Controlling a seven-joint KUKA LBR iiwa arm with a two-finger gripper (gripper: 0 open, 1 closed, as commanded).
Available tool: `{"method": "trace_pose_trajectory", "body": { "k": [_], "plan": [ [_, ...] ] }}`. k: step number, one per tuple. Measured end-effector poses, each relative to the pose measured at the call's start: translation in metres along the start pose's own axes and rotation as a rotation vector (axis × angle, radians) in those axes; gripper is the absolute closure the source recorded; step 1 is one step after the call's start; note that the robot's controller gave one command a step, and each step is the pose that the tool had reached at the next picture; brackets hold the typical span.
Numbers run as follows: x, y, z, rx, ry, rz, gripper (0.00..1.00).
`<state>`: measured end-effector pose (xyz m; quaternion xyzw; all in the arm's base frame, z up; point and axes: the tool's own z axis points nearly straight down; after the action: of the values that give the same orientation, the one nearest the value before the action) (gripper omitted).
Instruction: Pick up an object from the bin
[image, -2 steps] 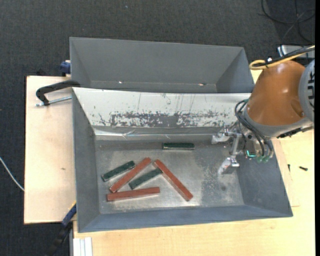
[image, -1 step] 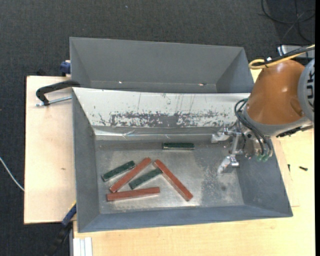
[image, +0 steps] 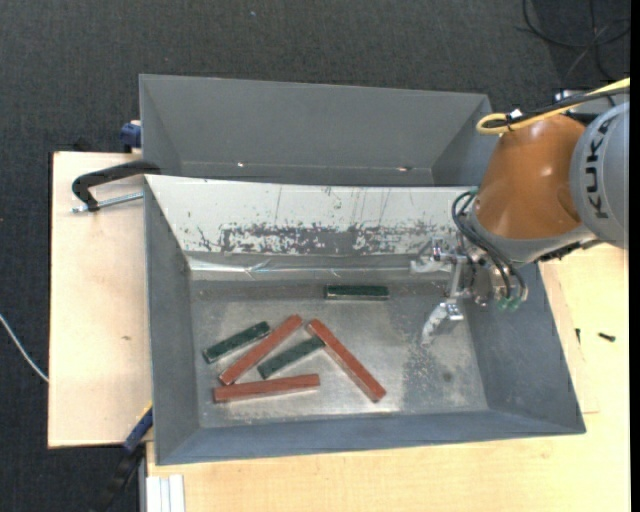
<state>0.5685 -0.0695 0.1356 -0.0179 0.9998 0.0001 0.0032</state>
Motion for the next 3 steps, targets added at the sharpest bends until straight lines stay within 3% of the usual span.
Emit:
{"method": "trace_pose_trajectory", "body": {
  "k": [1, 2, 3],
  "plan": [
    [-0.0357, 0.0196, 0.0586, 0.000, 0.005, -0.016, 1.00],
    [-0.0368, 0.0202, 0.0612, 0.000, -0.008, -0.015, 0.00],
    [-0.0354, 0.0199, 0.0587, 0.000, 0.006, -0.016, 1.00]
  ]
}}
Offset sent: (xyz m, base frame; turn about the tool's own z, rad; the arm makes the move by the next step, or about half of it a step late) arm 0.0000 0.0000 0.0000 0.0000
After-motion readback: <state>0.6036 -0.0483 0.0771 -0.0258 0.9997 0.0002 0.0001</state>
